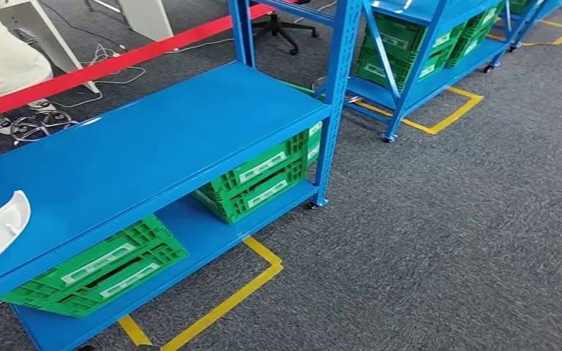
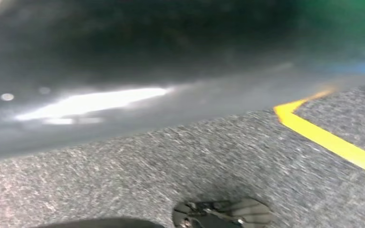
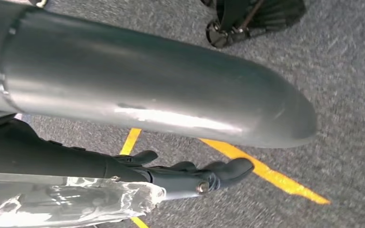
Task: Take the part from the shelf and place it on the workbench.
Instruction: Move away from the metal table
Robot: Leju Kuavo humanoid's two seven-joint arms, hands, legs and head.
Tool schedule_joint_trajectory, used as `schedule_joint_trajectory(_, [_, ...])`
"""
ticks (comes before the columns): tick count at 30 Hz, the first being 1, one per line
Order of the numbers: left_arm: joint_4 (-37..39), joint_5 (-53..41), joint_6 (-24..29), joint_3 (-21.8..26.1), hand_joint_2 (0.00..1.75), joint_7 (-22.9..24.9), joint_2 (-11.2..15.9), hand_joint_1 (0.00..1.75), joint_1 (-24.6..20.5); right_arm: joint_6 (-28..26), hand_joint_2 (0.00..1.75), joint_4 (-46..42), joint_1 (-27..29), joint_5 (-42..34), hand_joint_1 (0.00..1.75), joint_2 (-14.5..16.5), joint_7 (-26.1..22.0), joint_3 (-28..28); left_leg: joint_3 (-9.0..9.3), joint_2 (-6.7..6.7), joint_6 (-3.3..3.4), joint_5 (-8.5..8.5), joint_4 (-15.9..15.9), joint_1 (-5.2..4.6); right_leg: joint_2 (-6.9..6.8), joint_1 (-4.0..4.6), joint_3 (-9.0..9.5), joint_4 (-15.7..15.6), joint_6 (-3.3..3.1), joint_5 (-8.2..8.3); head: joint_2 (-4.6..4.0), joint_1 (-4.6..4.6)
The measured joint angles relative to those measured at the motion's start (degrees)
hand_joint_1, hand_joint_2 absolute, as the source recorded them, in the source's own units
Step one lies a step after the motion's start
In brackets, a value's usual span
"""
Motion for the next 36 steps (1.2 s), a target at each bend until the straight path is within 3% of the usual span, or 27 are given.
schedule_joint_trajectory(1, [0.0,0.0,0.0,0.1,0.0,0.0,0.0,0.0,0.2,0.0,0.0,0.0,-0.1,0.0,0.0,0.0,0.0,0.0,0.16,-0.55,0.1,0.28,-0.5,0.16,0.03,-0.01,0.09,0.1,0.21,-0.2,0.0,0.02])
schedule_joint_trajectory(3, [0.0,0.0,0.0,0.1,0.0,0.0,-0.1,0.0,0.3,0.0,0.0,0.0,-0.2,0.0,0.0,0.0,-0.1,0.0,0.53,-1.67,0.45,0.91,-1.5,0.69,2.55,-0.2,-0.87,2.4,0.79,-2.02,0.0,0.25])
schedule_joint_trajectory(5, [0.0,0.0,0.0,0.2,0.0,0.1,-0.2,0.0,0.2,-0.1,0.0,0.0,0.0,0.0,0.0,0.0,-0.1,-0.1,0.46,-2.8,0.66,1.33,-1.8,1.01,5.84,-0.67,-4.18,9.2,1.4,-5.48,0.0,0.61])
schedule_joint_trajectory(6, [0.0,0.0,-0.1,0.2,0.0,0.1,-0.2,0.0,0.1,0.1,0.0,0.0,0.1,0.0,0.0,0.0,-0.2,-0.2,0.31,-3.41,0.65,1.43,-1.8,1.09,6.49,-0.9,-6.13,13.1,1.71,-6.89,0.0,0.67])
schedule_joint_trajectory(7, [0.0,-0.1,-0.1,0.2,0.0,0.1,-0.3,0.0,0.2,0.2,0.0,0.0,0.2,0.0,0.0,0.0,-0.3,-0.3,0.24,-4.01,0.58,1.5,-1.8,1.16,6.74,-1.13,-7.54,15.7,2.0,-7.45,0.0,0.71])
schedule_joint_trajectory(8, [0.0,-0.1,-0.2,0.2,0.0,0.1,-0.3,0.0,0.2,0.4,0.0,0.0,0.2,0.0,0.0,-0.1,-0.4,-0.4,0.21,-4.6,0.44,1.55,-1.7,1.28,6.8,-1.36,-8.04,16.3,2.28,-6.84,0.0,0.7])
schedule_joint_trajectory(9, [0.0,-0.1,-0.3,0.2,0.0,0.1,-0.3,0.0,0.3,0.6,0.0,0.0,0.2,0.0,0.0,-0.1,-0.5,-0.4,0.22,-5.21,0.22,1.58,-1.6,1.46,6.85,-1.64,-7.4,14.6,2.59,-5.12,0.0,0.7])
schedule_joint_trajectory(11, [0.0,-0.1,-0.4,0.3,0.0,0.1,-0.3,0.0,0.2,0.7,0.0,0.0,0.2,0.0,0.0,-0.2,-0.7,-0.4,0.18,-6.33,-0.5,1.51,-1.3,1.78,8.03,-2.35,-3.85,6.6,3.31,-0.9,0.0,0.75])
schedule_joint_trajectory(12, [0.0,-0.1,-0.4,0.3,0.0,0.1,-0.4,0.0,0.2,0.7,0.0,0.0,0.2,0.0,0.0,-0.2,-0.7,-0.4,-0.01,-6.84,-0.95,1.42,-1.0,1.82,8.89,-2.62,-2.27,3.1,3.33,0.24,0.0,0.83])
schedule_joint_trajectory(14, [-0.1,-0.1,-0.4,0.3,0.0,0.1,-0.3,0.0,0.1,0.8,0.0,0.0,0.1,0.0,0.0,-0.2,-0.7,-0.5,-0.41,-7.57,-1.73,1.46,-0.7,1.78,9.97,-2.72,-1.01,0.2,2.76,0.42,0.0,0.93])
schedule_joint_trajectory(16, [-0.1,-0.2,-0.4,0.3,0.0,0.1,-0.3,0.0,0.2,1.0,0.0,0.0,0.2,0.0,0.0,-0.2,-0.7,-0.5,-0.57,-7.89,-1.83,1.62,-0.7,1.85,9.65,-2.67,-0.84,0.0,2.1,0.58,0.0,0.94])
schedule_joint_trajectory(21, [-0.1,-0.6,-0.5,0.4,0.0,0.1,-0.2,0.0,0.4,1.2,0.0,0.0,0.2,0.1,0.0,-0.3,-0.6,-0.8,-0.58,-7.9,0.16,2.21,-1.0,1.86,9.56,-2.44,-0.73,-0.1,1.49,0.91,0.0,0.81])
schedule_joint_trajectory(24, [-0.1,-0.7,-0.5,0.4,0.0,0.1,-0.2,0.0,0.4,1.2,0.0,0.0,0.2,0.2,0.0,-0.3,-0.5,-0.9,-0.56,-7.87,0.39,2.26,-1.1,1.93,9.55,-2.18,-0.74,0.0,1.05,0.83,0.0,0.82])
schedule_joint_trajectory(26, [-0.1,-0.7,-0.5,0.4,0.0,0.1,-0.2,0.0,0.4,1.2,0.0,0.0,0.1,0.3,0.0,-0.3,-0.5,-0.9,-0.56,-7.86,0.05,2.2,-1.1,2.03,9.53,-2.04,-0.75,0.0,0.92,0.76,0.0,0.84])
schedule_joint_trajectory(29, [-0.1,-0.7,-0.5,0.4,0.0,0.1,-0.3,0.0,0.4,1.2,0.0,0.0,0.1,0.3,0.0,-0.3,-0.5,-1.0,-0.53,-7.86,-2.06,2.07,-1.3,2.29,9.49,-1.91,-0.79,0.1,0.77,0.65,0.0,0.85])
schedule_joint_trajectory(31, [-0.1,-0.7,-0.5,0.4,0.0,0.1,-0.3,0.0,0.4,1.2,0.0,0.0,0.1,0.3,0.0,-0.3,-0.4,-1.0,-0.54,-7.86,-3.03,1.98,-1.3,2.39,9.47,-1.89,-0.81,0.1,0.74,0.63,0.0,0.87])
schedule_joint_trajectory(36, [-0.1,-0.7,-0.5,0.5,0.0,0.1,-0.3,0.0,0.3,1.1,0.0,0.0,0.1,0.5,0.0,-0.3,-0.4,-1.0,-0.57,-7.84,-3.17,1.86,-1.3,2.24,9.46,-2.02,-0.84,-0.1,0.77,0.62,0.0,0.88])
